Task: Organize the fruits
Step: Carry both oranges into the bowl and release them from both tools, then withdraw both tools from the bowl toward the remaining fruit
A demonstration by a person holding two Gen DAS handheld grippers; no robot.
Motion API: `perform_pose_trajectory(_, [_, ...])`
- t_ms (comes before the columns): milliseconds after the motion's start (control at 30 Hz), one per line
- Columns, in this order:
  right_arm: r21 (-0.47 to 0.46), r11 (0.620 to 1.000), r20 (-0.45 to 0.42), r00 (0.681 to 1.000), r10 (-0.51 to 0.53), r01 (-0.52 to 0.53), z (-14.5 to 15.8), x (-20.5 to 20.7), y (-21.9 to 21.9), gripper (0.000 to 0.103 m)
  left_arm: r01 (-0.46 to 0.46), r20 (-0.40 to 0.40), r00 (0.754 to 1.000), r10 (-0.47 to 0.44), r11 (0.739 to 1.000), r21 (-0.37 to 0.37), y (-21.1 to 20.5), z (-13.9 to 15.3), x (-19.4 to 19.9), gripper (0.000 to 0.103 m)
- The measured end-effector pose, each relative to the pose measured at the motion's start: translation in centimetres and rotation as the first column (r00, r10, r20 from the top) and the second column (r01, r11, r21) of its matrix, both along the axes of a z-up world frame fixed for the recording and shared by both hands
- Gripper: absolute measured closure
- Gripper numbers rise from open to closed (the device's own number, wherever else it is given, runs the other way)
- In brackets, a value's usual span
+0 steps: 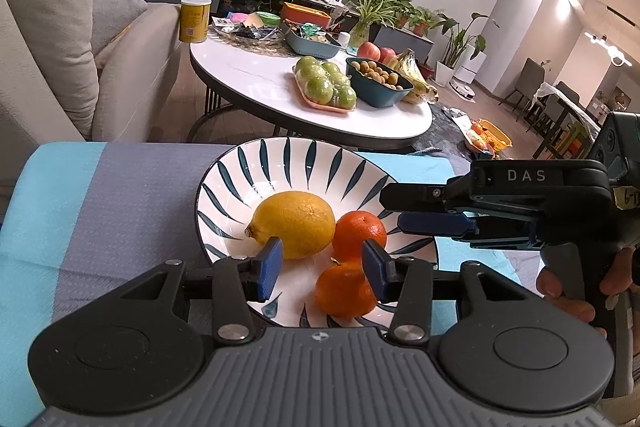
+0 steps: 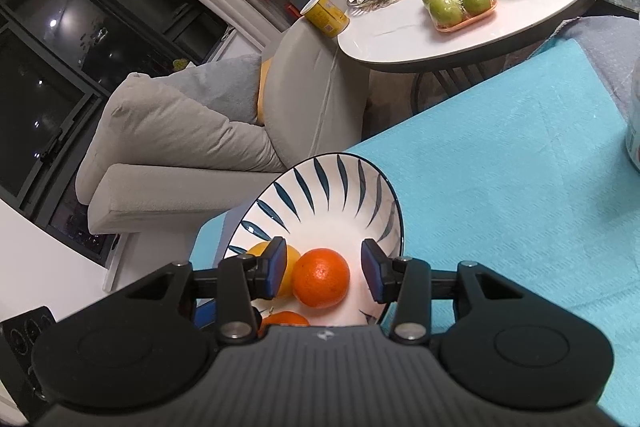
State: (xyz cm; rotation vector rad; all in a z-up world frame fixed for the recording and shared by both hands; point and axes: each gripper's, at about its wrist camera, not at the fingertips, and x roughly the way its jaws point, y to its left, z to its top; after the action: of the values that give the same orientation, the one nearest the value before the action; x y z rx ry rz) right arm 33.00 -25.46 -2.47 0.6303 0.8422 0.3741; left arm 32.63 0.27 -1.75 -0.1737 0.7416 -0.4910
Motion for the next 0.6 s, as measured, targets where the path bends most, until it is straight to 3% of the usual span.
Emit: perform_pose_trajectory(600, [0.008, 1.0, 0.021, 1.0, 0.007, -0.007, 1.2, -1.3, -0.1, 0.051, -0.026, 0.013, 1.0, 0.026, 0.999, 0.02, 0.3, 1.0, -1.7, 0.06])
